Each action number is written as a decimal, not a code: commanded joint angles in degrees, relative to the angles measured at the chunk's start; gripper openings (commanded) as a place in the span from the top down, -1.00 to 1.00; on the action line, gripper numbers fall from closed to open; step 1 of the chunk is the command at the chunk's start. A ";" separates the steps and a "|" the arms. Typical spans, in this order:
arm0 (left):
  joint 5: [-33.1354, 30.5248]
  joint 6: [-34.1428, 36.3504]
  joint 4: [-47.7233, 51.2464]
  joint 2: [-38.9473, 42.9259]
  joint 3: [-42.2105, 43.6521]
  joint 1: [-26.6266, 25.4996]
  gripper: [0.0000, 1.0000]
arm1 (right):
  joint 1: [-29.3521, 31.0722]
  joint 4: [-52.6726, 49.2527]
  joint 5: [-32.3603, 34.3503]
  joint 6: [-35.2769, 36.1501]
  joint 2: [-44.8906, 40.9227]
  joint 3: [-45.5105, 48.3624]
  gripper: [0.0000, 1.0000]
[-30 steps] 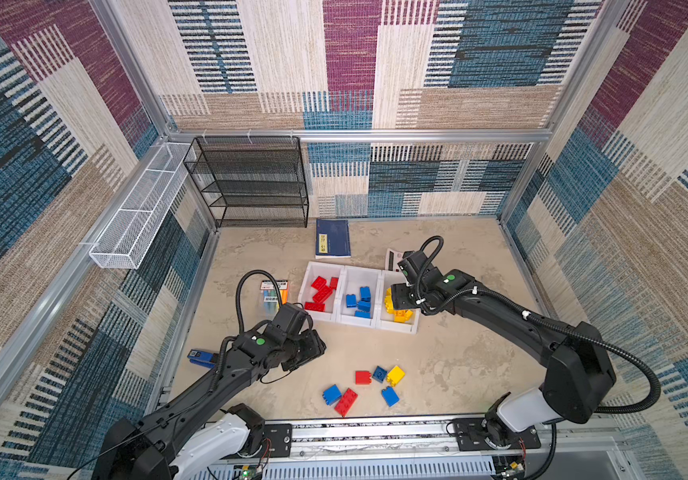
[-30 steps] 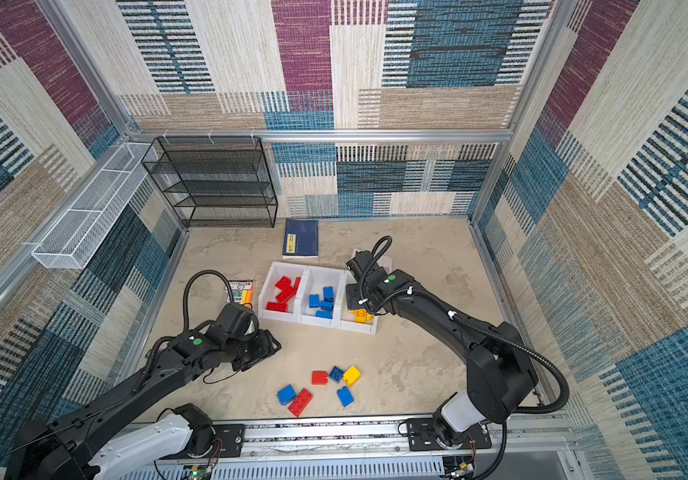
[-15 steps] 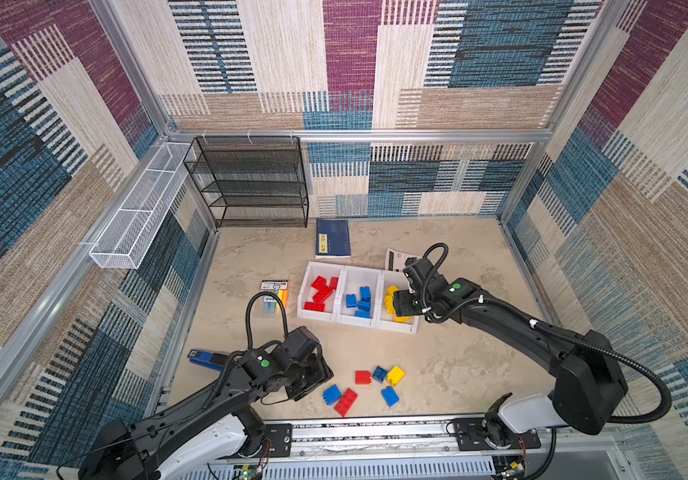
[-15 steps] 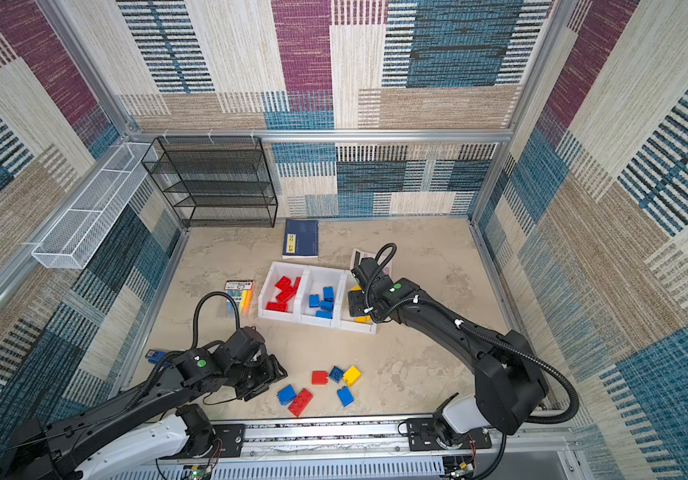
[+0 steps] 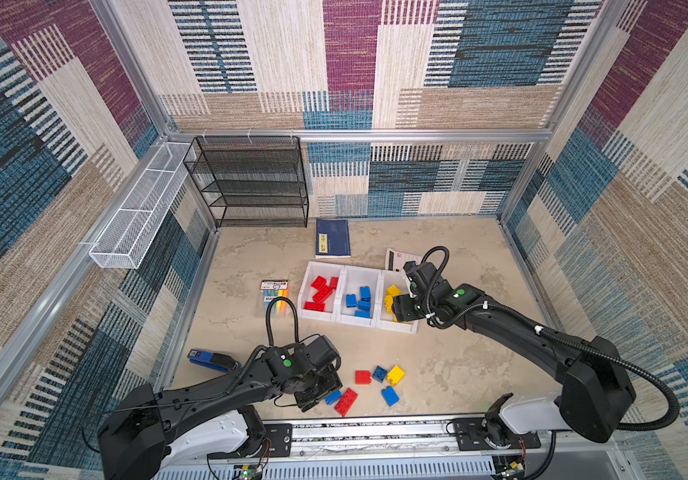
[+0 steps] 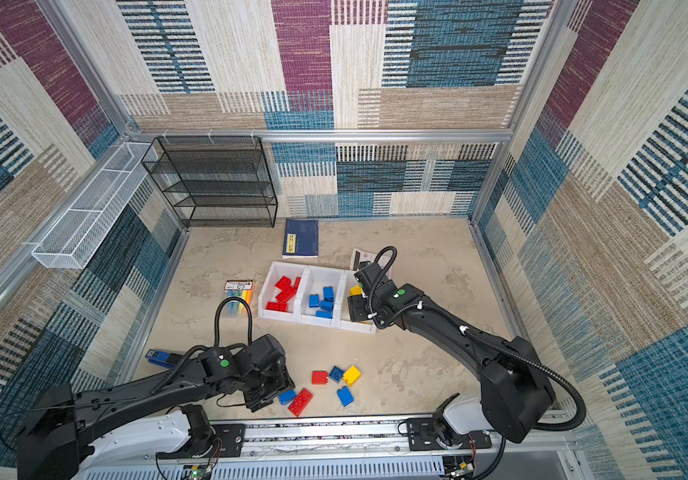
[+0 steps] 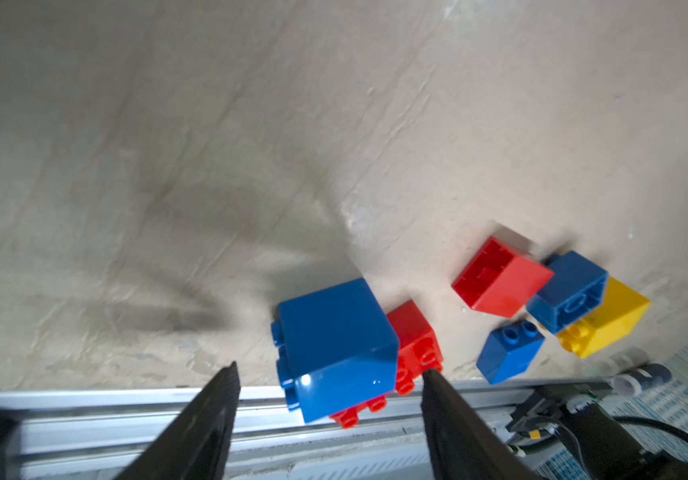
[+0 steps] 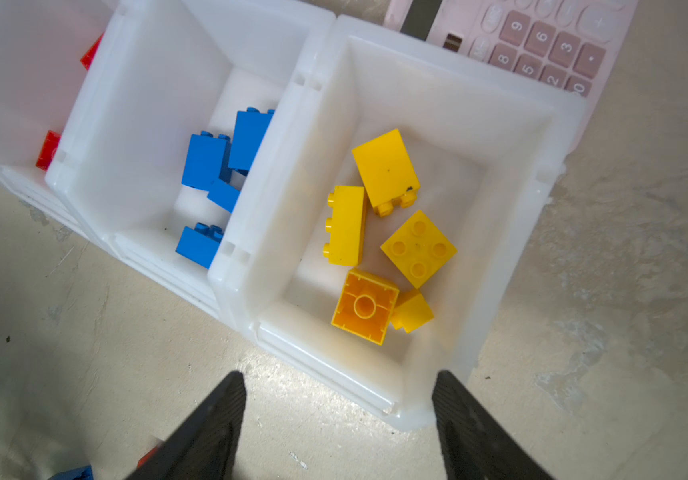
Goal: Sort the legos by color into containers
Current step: 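Lower the left gripper onto a blue 2x2 brick in the pile and close, then carry the blue brick with the left gripper into the middle compartment and release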
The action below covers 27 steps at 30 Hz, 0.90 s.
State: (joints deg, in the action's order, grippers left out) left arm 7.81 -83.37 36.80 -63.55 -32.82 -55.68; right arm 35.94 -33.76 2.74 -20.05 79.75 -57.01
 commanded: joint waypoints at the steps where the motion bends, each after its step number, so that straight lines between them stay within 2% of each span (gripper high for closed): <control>1: -1.72 -1.90 0.30 -2.86 -1.73 -0.59 -0.45 | 0.00 2.37 -0.72 0.86 -0.97 0.88 -0.48; 9: -1.71 -0.73 0.25 -9.72 -5.63 -2.19 -0.44 | 0.00 2.91 -1.34 1.10 -1.96 2.79 -0.48; 16: -2.41 -1.49 0.85 -10.68 -4.89 -3.02 -0.38 | 0.00 3.27 -1.35 0.91 -2.04 3.49 -0.48; 27: -3.42 0.80 0.58 -11.34 -5.50 -3.01 0.06 | 0.01 3.02 -1.62 0.48 -1.43 3.42 -0.46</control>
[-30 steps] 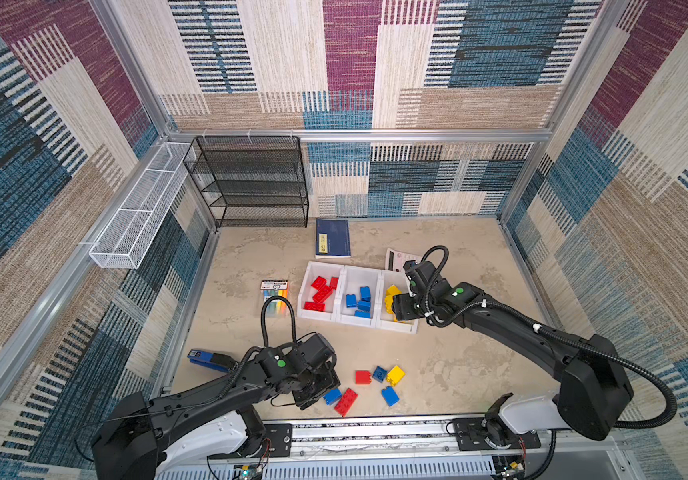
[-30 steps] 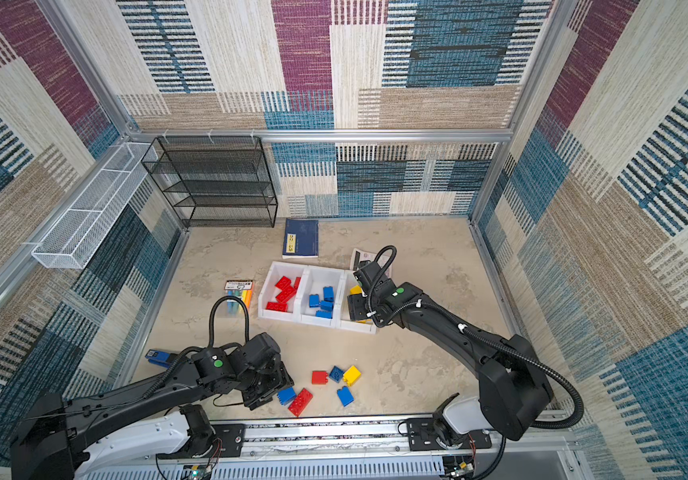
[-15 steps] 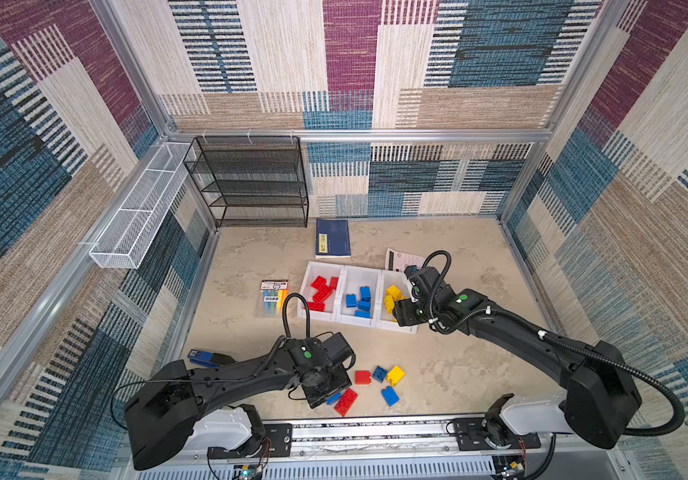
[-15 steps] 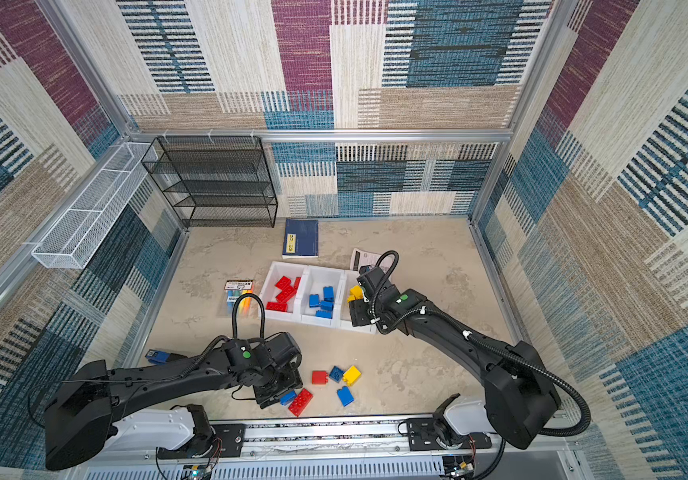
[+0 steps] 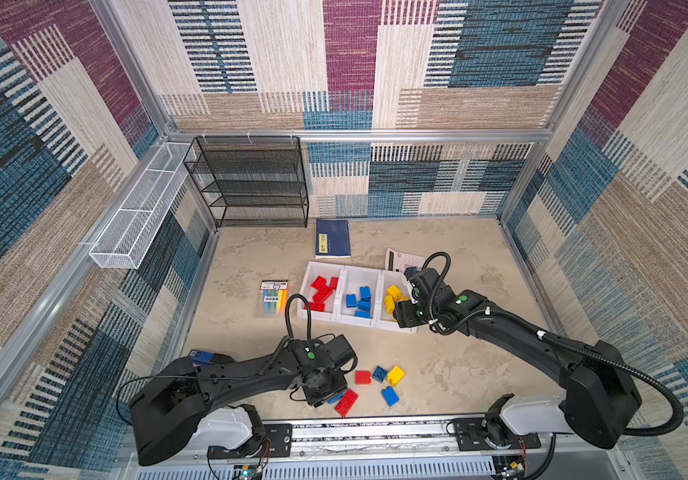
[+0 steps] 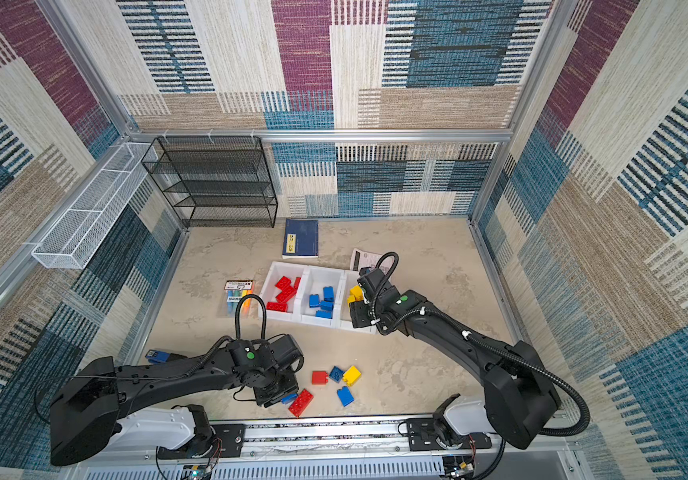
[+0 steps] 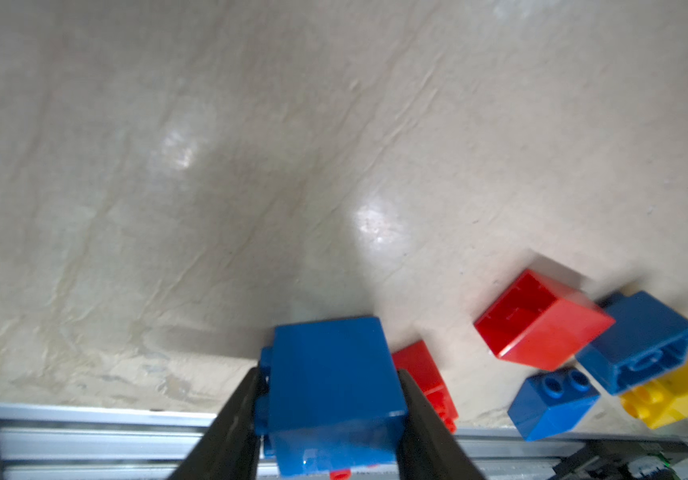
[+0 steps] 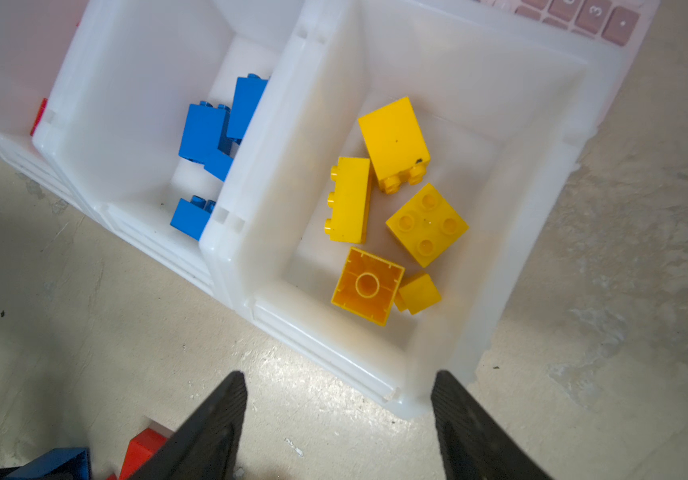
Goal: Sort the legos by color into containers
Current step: 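Carry the blue brick with the left gripper into the middle compartment and release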
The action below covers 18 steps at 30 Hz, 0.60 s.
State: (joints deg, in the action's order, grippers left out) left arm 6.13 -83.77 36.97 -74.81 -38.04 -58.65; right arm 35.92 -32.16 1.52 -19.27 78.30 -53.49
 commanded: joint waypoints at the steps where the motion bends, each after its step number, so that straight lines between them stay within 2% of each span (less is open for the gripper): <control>1: -1.89 1.32 0.34 0.00 -0.32 0.06 0.07 | 0.03 1.32 -0.35 -0.38 0.01 -0.16 -0.46; 6: -3.22 3.08 0.08 0.72 -1.48 0.73 0.07 | 0.03 0.62 0.24 -0.60 -0.29 -0.21 -0.46; 9: -3.32 5.65 0.35 1.17 -3.01 2.99 0.08 | 0.04 0.18 0.50 -0.69 -0.30 -0.46 -0.46; 18: -1.11 17.26 -0.23 -1.32 -12.25 15.32 0.10 | 0.03 -0.97 1.07 -1.82 -0.35 -0.73 -0.45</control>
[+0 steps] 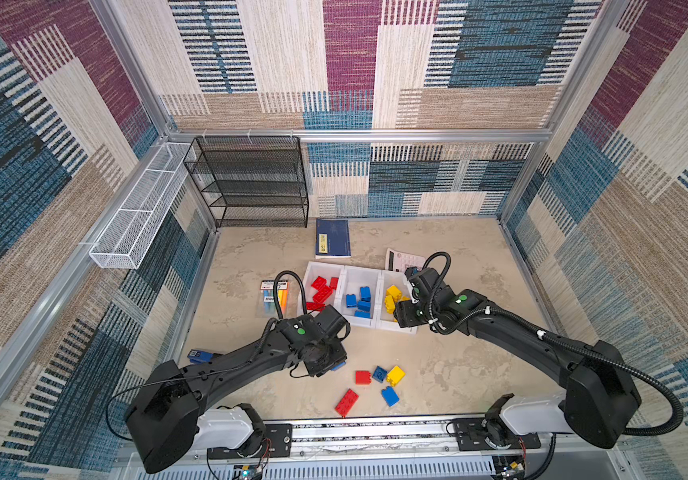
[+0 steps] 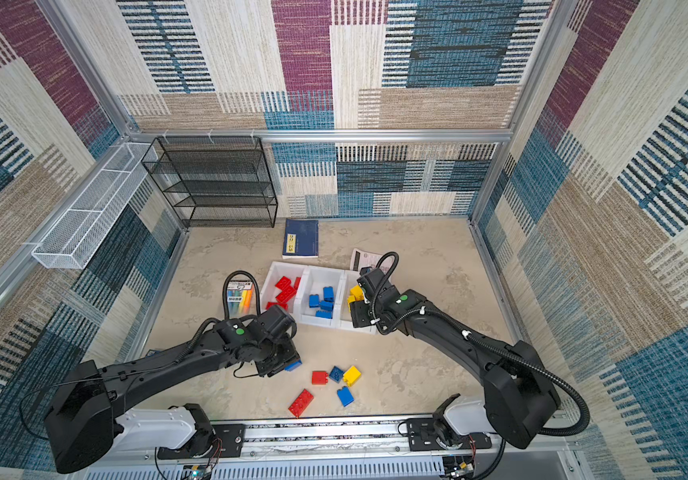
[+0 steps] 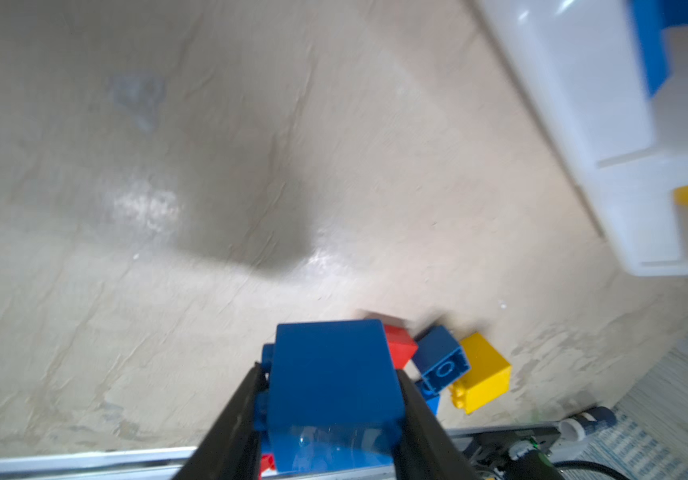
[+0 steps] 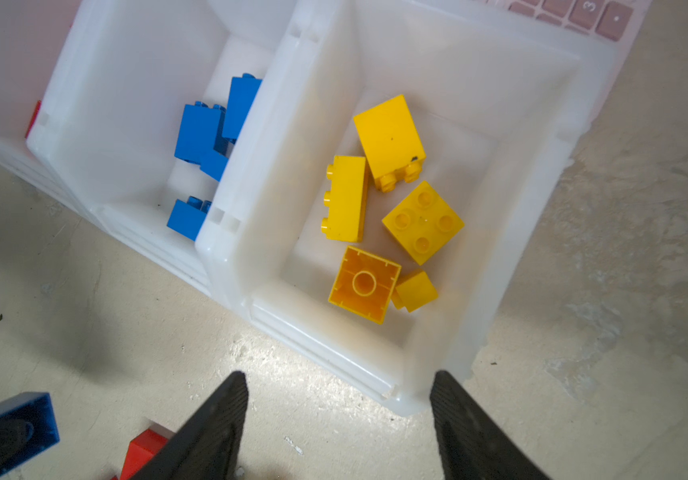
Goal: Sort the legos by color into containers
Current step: 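Carry the blue brick with the left gripper into the middle compartment and release, then withdraw the left gripper while the right gripper moves over a red brick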
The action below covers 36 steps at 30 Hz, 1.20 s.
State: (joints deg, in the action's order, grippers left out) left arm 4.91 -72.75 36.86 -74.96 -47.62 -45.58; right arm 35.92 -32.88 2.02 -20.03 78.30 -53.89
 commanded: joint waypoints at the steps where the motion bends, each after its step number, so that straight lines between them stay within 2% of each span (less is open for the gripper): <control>1: 0.55 7.60 -0.27 -2.57 -4.64 3.64 0.10 | 0.02 -0.40 0.57 -1.23 -0.42 -0.34 -0.45; 9: 3.29 17.52 -0.12 -17.60 -22.79 9.92 0.09 | -0.03 -1.65 0.87 -3.13 -1.35 0.01 -0.44; 13: 4.15 19.26 0.02 -24.81 -30.02 11.89 0.09 | 0.03 -2.35 0.94 -3.98 -2.06 0.19 -0.43; 18: 4.92 20.48 0.07 -29.38 -35.03 12.80 0.05 | -0.02 -3.37 1.29 -4.52 -2.98 0.19 -0.43; 22: 5.55 21.05 0.49 -30.79 -37.28 12.84 -0.20 | -0.01 -3.95 1.66 -4.76 -3.42 0.28 -0.47; 26: 5.14 20.64 0.25 -30.06 -36.88 12.82 -0.32 | 0.02 -3.94 1.50 -5.00 -3.36 0.28 -0.48; 36: 3.47 20.81 -0.52 -24.46 -33.14 13.20 -0.34 | 0.03 -4.25 1.21 -4.94 -3.37 -0.08 -0.48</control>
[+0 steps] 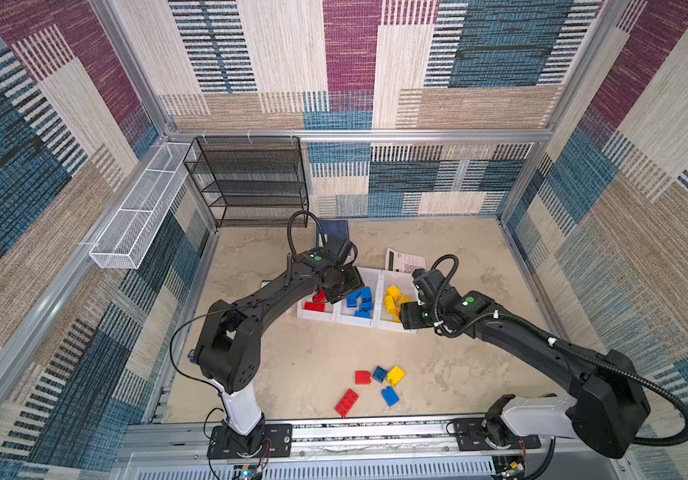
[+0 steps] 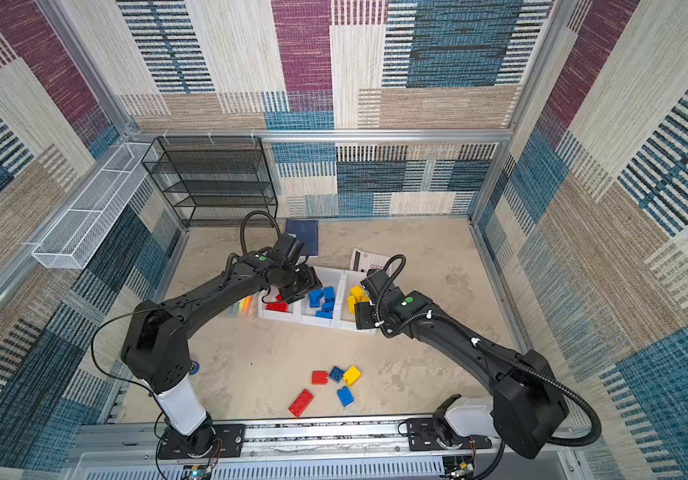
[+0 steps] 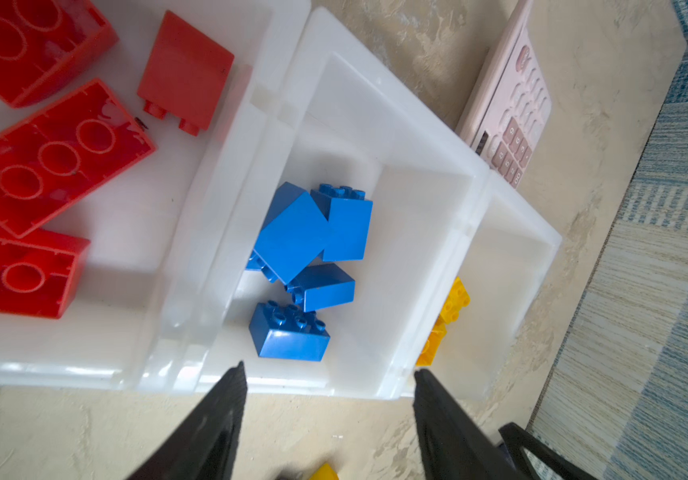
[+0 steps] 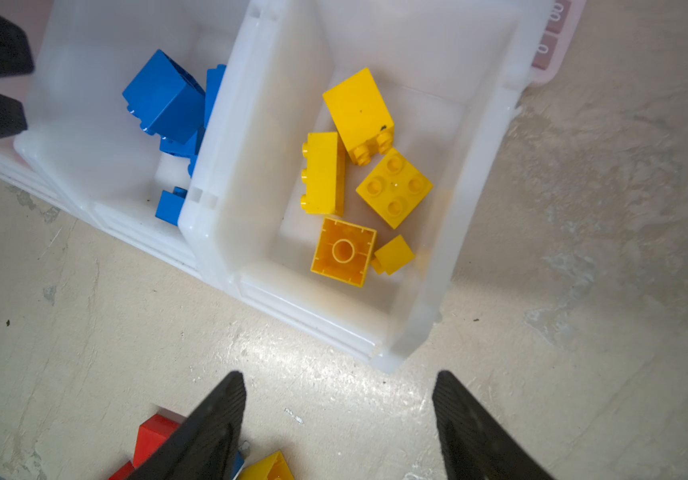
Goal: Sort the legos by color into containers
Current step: 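Withdraw the left gripper while the right gripper moves over a red brick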
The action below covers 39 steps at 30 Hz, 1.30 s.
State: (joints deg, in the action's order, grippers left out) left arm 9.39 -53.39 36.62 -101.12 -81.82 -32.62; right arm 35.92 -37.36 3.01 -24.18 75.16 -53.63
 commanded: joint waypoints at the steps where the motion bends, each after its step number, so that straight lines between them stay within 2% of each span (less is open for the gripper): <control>1: -1.17 1.52 -0.53 2.62 1.94 0.28 -0.34 | 0.05 0.27 0.12 -0.78 -0.28 -0.19 -0.48; 11: -3.67 -0.74 -3.84 16.68 16.55 2.38 -0.34 | 0.35 0.63 -3.28 -2.28 -1.75 1.21 -0.43; 15: -5.41 0.46 -2.34 22.52 21.71 3.65 -0.33 | 1.70 -0.34 -3.05 -2.67 -2.15 2.48 -0.42; 20: -6.56 0.42 -0.02 30.23 28.18 6.26 -0.34 | 7.07 0.98 -3.43 -2.56 -3.78 2.95 -0.42; 23: -7.08 -1.50 0.29 34.79 32.47 7.63 -0.35 | 11.71 2.63 -6.69 0.19 -3.46 3.66 -0.42; 29: -7.34 -4.75 0.23 42.70 39.33 10.26 -0.35 | 20.40 2.99 -6.66 4.01 -0.64 3.29 -0.40; 34: -7.46 -6.01 1.17 45.58 41.55 10.96 -0.35 | 25.96 3.61 -4.42 6.18 3.81 1.65 -0.40; 39: -7.27 -6.56 1.43 46.32 42.11 11.00 -0.35 | 28.55 4.73 -3.47 7.61 9.29 0.80 -0.41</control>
State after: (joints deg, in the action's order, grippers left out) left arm 3.01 -58.61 37.26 -55.11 -39.88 -21.67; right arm 63.94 -34.70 -2.09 -17.91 82.76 -52.38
